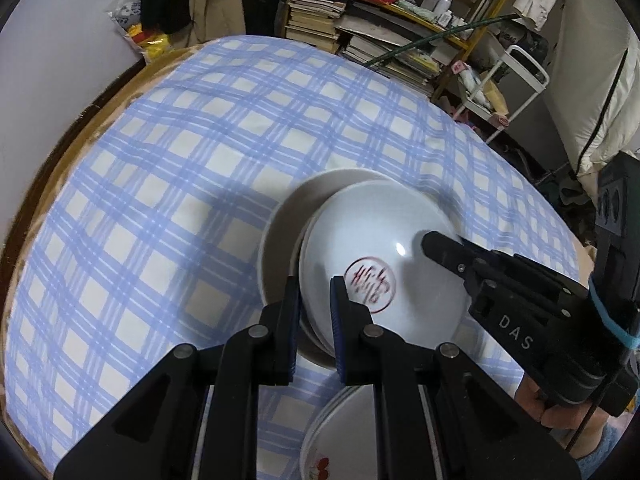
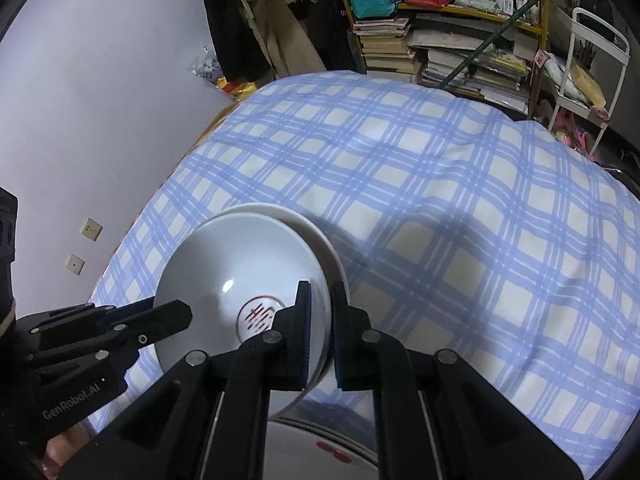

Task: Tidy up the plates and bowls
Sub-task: 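Lift and carry the printed bowl with both grippers over the nested white bowls, then lower the printed bowl into the nested bowls and open both grippers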

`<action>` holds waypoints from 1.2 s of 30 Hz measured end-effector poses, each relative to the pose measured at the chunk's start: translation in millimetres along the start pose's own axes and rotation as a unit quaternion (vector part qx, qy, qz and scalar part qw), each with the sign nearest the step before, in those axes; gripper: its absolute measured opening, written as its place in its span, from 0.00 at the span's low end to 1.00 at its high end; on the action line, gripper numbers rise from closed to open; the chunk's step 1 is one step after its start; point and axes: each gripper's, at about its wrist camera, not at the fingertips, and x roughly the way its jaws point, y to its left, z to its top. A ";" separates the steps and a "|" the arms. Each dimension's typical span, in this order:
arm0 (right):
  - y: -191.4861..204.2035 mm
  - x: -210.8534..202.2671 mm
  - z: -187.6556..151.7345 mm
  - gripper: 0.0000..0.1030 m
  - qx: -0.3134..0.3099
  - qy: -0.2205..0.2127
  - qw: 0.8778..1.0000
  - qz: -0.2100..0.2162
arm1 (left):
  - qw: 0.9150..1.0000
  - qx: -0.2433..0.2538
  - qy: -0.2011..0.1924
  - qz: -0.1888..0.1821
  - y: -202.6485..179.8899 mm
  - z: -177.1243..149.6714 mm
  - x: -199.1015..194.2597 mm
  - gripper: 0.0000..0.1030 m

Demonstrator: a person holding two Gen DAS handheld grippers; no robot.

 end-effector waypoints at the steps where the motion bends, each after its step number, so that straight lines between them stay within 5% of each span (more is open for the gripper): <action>1: 0.1 -0.1 0.0 0.10 0.001 -0.006 1.000 0.002 | 1.000 0.000 -0.001 0.005 0.7 0.4 0.3 0.13; 26: -9.5 -31.0 4.8 0.12 0.015 -0.043 0.997 0.054 | 0.998 -0.006 -0.039 0.040 13.6 -4.4 -31.7 0.20; 28: -12.1 -38.1 6.5 0.20 0.013 -0.050 0.998 0.048 | 0.998 -0.005 -0.044 0.043 15.6 -5.8 -37.2 0.24; 30: -14.1 -43.2 6.6 0.42 0.007 -0.056 0.998 0.038 | 0.998 -0.008 -0.047 0.043 19.9 -6.8 -42.1 0.28; 34: -22.7 -45.8 5.3 0.64 0.013 -0.058 0.998 0.016 | 0.996 -0.010 -0.052 0.077 29.1 -5.9 -42.7 0.47; 36: -27.9 -43.1 4.3 0.85 0.020 -0.052 0.998 0.009 | 0.994 -0.017 -0.050 0.098 34.2 -5.5 -38.2 0.50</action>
